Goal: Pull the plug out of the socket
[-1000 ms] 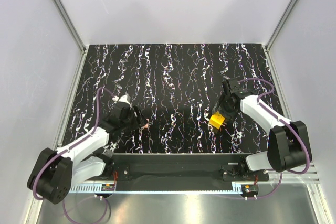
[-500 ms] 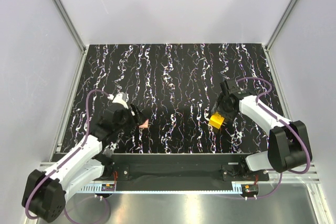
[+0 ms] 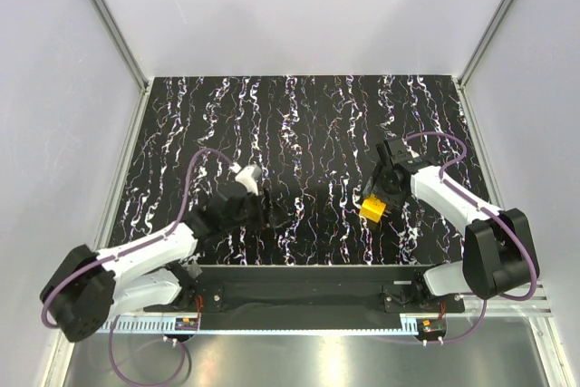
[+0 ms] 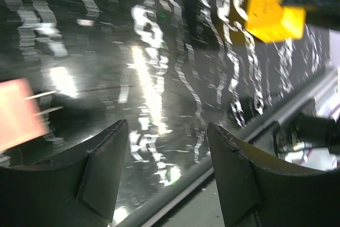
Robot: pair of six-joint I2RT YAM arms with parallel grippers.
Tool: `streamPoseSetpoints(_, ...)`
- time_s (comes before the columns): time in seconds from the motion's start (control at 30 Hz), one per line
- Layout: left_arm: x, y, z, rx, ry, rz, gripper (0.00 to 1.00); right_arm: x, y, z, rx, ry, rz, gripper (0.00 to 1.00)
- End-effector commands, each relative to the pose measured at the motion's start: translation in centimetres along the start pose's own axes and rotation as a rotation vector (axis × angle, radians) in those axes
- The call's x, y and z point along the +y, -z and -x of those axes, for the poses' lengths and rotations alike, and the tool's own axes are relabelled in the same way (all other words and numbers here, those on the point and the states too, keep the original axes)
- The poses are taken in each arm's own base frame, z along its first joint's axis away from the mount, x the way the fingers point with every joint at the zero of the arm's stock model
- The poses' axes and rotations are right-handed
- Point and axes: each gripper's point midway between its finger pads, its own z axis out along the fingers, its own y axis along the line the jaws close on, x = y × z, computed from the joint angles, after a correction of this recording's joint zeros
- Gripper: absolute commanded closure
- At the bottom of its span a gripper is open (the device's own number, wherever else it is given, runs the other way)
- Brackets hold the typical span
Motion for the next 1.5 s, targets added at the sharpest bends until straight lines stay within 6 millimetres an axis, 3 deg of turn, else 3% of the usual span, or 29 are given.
streamPoseSetpoints(0.0,-4.9,-1.0,3.7,-0.114,-0.025,-0.123,0.35,-4.1,-1.1,-4.1,0.128,0.070,-0.162,0.62)
streamPoseSetpoints(0.27,-8.5,-4.8,3.6,-0.045,-0.053,-0.202,0.35,-3.5,1.0,-2.8,0.072,0.064,-0.130,0.32)
streamPoseSetpoints(0.3,-8.8,-5.2,3.5,-0.037,-0.057,-0.203,0.35,-3.6,1.2,-2.5,0.062,0.061,-0.134,0.23)
streamPoseSetpoints(0.4,-9.9,-7.0,3.1,-0.003,-0.063,-0.211,0.36,-3.5,2.1,-1.9,0.043,0.055,-0.141,0.21)
streamPoseSetpoints(0.43,-10.3,-7.8,3.1,0.006,-0.064,-0.214,0.36,-3.5,2.4,-1.8,0.042,0.049,-0.142,0.02)
streamPoseSetpoints(0.63,-13.3,-10.3,2.2,0.061,-0.073,-0.270,0.39,-3.4,3.8,-1.3,0.009,0.015,-0.127,0.01)
streamPoseSetpoints(0.77,-15.4,-11.4,0.8,0.101,-0.095,-0.311,0.49,-4.2,5.5,-0.2,-0.073,-0.043,-0.133,0.16)
streamPoseSetpoints(0.8,-15.5,-11.7,0.4,0.112,-0.098,-0.310,0.55,-4.0,6.2,0.1,-0.099,-0.056,-0.110,0.18)
streamPoseSetpoints(0.93,-16.6,-12.7,-1.1,0.143,-0.113,-0.323,0.63,-4.6,7.6,1.1,-0.148,-0.083,-0.110,0.32)
streamPoseSetpoints(0.97,-16.9,-12.8,-1.6,0.155,-0.115,-0.328,0.63,-5.1,7.7,1.3,-0.156,-0.093,-0.129,0.37)
streamPoseSetpoints(1.0,-17.0,-13.0,-1.9,0.161,-0.117,-0.329,0.64,-5.7,7.7,1.6,-0.159,-0.109,-0.149,0.49)
streamPoseSetpoints(1.07,-17.4,-13.4,-2.6,0.184,-0.116,-0.338,0.66,-6.7,7.3,1.7,-0.148,-0.128,-0.182,0.58)
streamPoseSetpoints(1.1,-17.6,-13.6,-2.8,0.190,-0.116,-0.342,0.66,-7.6,6.9,2.1,-0.138,-0.157,-0.203,0.70)
streamPoseSetpoints(1.23,-19.2,-14.8,-4.3,0.233,-0.120,-0.369,0.66,-7.9,5.7,2.8,-0.115,-0.191,-0.191,0.89)
streamPoseSetpoints(1.47,-19.6,-17.0,-5.2,0.264,-0.123,-0.347,0.66,-6.2,2.8,2.9,-0.050,-0.131,-0.134,0.97)
